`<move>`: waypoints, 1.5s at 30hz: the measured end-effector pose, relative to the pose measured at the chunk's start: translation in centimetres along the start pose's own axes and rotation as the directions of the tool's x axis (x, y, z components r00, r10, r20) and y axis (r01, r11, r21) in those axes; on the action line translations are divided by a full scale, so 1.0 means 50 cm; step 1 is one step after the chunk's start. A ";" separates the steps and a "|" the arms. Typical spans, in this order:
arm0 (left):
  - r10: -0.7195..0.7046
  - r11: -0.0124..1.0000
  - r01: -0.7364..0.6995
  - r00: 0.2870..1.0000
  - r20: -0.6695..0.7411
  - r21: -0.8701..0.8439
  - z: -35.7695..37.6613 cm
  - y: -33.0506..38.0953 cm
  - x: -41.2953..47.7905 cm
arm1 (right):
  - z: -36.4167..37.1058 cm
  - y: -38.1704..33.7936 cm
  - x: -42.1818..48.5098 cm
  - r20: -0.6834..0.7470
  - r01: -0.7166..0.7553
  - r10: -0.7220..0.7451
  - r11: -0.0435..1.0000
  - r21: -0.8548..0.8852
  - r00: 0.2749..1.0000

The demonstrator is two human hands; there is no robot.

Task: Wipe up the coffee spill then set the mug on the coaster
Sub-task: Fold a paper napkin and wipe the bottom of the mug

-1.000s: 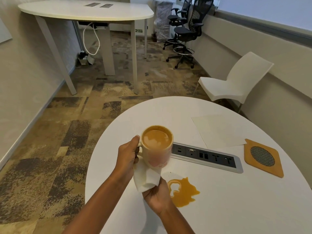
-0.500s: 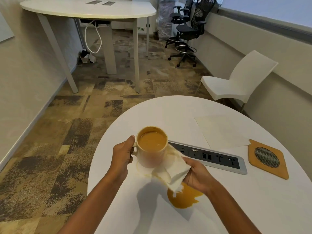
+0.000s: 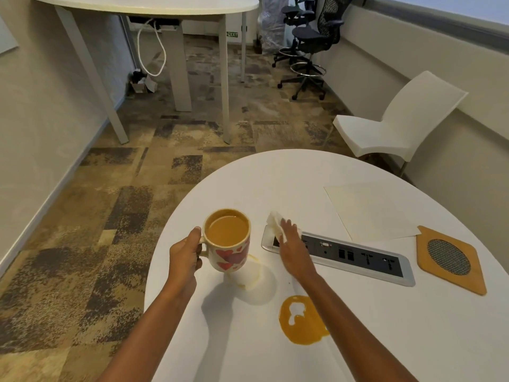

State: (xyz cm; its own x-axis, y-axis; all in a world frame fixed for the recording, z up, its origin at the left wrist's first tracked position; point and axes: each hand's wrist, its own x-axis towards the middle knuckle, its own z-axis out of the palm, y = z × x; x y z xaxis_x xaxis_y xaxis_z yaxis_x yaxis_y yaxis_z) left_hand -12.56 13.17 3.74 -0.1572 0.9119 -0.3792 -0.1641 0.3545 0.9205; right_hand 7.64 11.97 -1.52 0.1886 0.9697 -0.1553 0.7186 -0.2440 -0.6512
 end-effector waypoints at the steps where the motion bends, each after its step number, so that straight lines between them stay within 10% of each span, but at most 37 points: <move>1: -0.005 1.000 0.005 1.000 -0.009 -0.003 -0.001 -0.004 0.008 | 0.019 0.001 0.012 0.021 0.027 -0.024 0.989 -0.146 0.999; 16: -0.014 1.000 0.014 1.000 -0.025 0.026 -0.008 -0.041 0.085 | 0.200 0.011 0.040 0.439 0.289 -0.095 0.870 -0.400 0.894; 30: -0.034 0.999 0.034 0.998 -0.059 0.001 0.025 -0.072 0.111 | 0.168 0.038 -0.055 0.655 0.614 -0.347 0.756 -0.228 0.671; 45: -0.067 0.994 0.071 0.997 -0.047 0.079 0.052 -0.117 0.093 | 0.060 0.021 -0.120 0.861 0.550 -0.208 0.830 -0.096 0.464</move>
State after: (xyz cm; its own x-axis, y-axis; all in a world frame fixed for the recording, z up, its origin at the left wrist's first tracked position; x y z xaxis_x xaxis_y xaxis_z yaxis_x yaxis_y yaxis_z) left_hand -9.80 15.88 -3.17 -0.1912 0.8752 -0.4443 -0.0975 0.4335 0.8959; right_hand 5.23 5.94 -3.50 -0.6380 0.5108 -0.5762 0.7644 0.3299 -0.5539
